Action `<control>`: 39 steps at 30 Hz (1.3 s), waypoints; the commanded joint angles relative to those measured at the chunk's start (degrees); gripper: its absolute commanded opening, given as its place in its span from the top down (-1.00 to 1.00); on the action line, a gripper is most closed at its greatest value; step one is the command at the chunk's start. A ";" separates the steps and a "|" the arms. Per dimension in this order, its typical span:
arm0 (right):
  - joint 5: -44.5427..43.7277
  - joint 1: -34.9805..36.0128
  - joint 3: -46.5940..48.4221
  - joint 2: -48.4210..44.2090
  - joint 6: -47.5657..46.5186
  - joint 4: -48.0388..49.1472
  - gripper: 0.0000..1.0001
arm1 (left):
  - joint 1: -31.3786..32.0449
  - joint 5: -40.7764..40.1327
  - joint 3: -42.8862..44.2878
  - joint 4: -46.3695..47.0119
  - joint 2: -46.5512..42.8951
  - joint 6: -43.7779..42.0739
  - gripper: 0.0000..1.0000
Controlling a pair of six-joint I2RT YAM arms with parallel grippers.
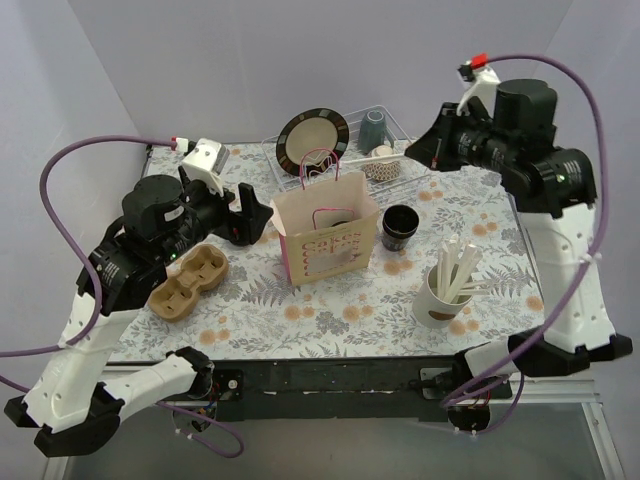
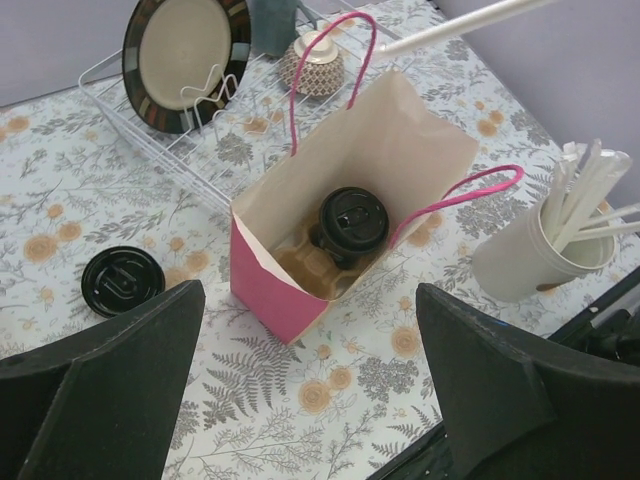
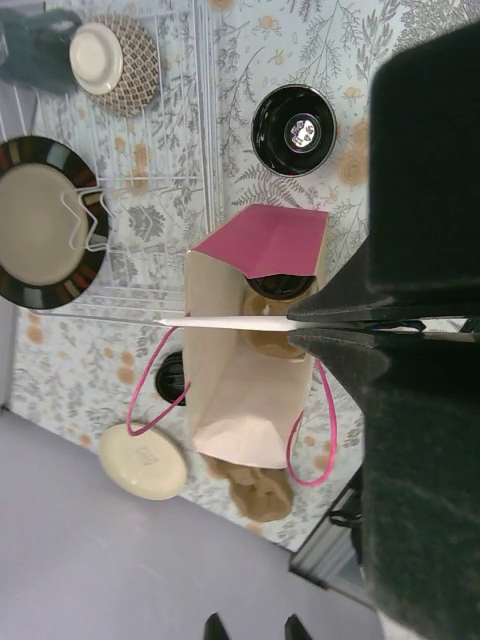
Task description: Pack the takeout coffee
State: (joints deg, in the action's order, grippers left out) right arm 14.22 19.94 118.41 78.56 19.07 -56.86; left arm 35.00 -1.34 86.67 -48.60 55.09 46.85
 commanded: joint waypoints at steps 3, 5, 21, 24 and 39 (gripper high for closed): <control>10.74 0.36 -0.36 0.10 -7.99 0.35 0.97 | 0.15 -5.51 0.78 0.26 0.37 3.16 -0.75; 11.18 0.71 -0.64 0.71 -8.52 -0.09 0.97 | 0.15 -5.77 1.04 0.35 1.07 3.68 -0.74; 3.00 2.29 -0.56 -1.66 -13.01 4.13 0.97 | 0.15 -7.18 2.18 1.14 4.06 4.74 -0.75; 3.36 2.29 1.03 -1.13 -12.83 2.90 0.97 | 0.15 -7.10 1.92 1.22 4.06 4.74 -0.76; 14.08 5.36 -1.78 -3.42 -17.13 -3.34 0.97 | 0.15 -6.57 2.27 0.26 3.97 3.42 -0.78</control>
State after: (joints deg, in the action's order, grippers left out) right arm 25.26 23.75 117.27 76.77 4.99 -57.54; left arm 35.00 -7.55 87.07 -48.01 59.94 51.18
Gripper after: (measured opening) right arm 0.051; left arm 0.883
